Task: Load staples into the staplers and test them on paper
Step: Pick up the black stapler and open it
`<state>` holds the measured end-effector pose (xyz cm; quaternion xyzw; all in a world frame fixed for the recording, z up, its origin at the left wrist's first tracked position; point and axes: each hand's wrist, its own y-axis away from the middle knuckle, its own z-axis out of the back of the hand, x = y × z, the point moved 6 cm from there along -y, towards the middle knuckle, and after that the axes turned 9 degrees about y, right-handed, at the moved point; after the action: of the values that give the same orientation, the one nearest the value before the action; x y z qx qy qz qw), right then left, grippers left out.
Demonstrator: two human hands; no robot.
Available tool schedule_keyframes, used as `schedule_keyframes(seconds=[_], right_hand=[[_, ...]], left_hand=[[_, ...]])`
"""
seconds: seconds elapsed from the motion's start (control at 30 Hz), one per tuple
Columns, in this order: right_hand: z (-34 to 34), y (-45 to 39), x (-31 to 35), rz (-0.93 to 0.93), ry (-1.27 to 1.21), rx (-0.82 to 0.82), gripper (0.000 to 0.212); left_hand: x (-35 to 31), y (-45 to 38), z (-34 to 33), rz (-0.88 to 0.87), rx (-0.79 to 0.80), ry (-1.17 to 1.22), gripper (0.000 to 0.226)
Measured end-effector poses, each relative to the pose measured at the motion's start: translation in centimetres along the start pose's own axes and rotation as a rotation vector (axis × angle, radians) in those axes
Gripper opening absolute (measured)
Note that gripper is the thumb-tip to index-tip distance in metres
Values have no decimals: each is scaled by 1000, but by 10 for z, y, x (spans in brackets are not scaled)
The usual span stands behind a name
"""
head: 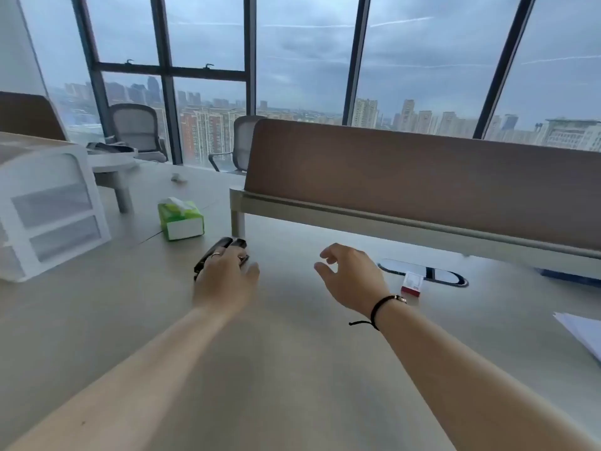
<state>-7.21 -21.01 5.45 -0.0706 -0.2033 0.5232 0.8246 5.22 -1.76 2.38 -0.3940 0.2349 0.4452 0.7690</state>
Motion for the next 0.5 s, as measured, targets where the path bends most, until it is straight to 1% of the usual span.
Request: schedule_keyframes(seconds=[0.1, 0.17, 0.27, 0.33, 0.43, 0.5], right_hand=[[-33, -25, 26, -7, -139, 70, 34], [-55, -42, 45, -1, -208, 126, 34], [-80, -67, 66, 32, -240, 173, 35], [-97, -82, 78, 81, -203, 211, 36], [-116, -103, 94, 170, -142, 256, 38], [-126, -118, 102, 225, -99, 287, 40]], left_hand=[[38, -14, 21, 109, -93, -29, 37], [59, -20, 27, 160, -111, -51, 39], [76, -26, 21, 175, -102, -90, 43], [83, -30, 14, 152, -104, -158, 45], [82, -37, 8, 52, -164, -268, 42], [80, -40, 7, 26, -194, -297, 38]])
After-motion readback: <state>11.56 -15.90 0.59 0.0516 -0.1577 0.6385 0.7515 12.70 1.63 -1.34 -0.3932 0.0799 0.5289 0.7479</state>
